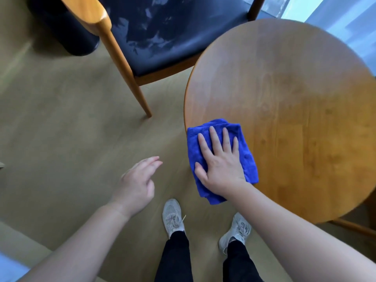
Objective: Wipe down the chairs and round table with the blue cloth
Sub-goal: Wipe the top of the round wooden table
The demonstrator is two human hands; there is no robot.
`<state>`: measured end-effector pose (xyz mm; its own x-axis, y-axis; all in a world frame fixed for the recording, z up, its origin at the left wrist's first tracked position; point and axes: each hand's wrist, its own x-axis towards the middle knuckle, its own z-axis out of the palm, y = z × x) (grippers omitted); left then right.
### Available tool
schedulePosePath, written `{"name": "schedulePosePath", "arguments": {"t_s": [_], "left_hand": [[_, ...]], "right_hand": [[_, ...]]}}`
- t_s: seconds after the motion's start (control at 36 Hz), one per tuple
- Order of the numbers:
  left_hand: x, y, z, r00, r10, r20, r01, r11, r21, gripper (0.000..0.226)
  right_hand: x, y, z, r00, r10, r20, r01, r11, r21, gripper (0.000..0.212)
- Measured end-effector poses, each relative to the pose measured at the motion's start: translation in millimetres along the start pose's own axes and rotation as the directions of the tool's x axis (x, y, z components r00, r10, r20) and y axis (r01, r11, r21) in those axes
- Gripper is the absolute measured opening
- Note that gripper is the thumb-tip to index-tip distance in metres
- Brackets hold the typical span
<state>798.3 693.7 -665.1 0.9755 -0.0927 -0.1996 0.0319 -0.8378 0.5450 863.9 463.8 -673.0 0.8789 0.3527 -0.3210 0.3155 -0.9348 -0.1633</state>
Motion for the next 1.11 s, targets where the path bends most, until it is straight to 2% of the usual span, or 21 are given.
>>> {"name": "schedulePosePath", "arguments": {"t_s": [0.5, 0.69, 0.89, 1.11], "left_hand": [[52, -12, -23, 0.999, 0.025, -0.031, -0.025, 1.000, -0.005, 0.056], [92, 2, -33, 0.998, 0.055, 0.033, -0.057, 0.997, 0.054, 0.057], [129, 28, -40, 1.000, 0.004, 0.026, -0.007, 0.994, 0.111, 0.054], [180, 68, -46, 0.999, -0.034, 0.020, 0.031, 0.990, 0.138, 0.051]], "right_hand": [[103, 14, -43, 0.982, -0.190, -0.010, 0.189, 0.981, -0.049, 0.076], [147, 34, -60, 0.980, -0.195, -0.049, 0.194, 0.981, -0.029, 0.074], [192, 56, -76, 0.977, -0.206, -0.057, 0.206, 0.978, -0.006, 0.074], [241, 92, -99, 0.988, -0.116, -0.098, 0.119, 0.992, 0.033, 0.073]]}}
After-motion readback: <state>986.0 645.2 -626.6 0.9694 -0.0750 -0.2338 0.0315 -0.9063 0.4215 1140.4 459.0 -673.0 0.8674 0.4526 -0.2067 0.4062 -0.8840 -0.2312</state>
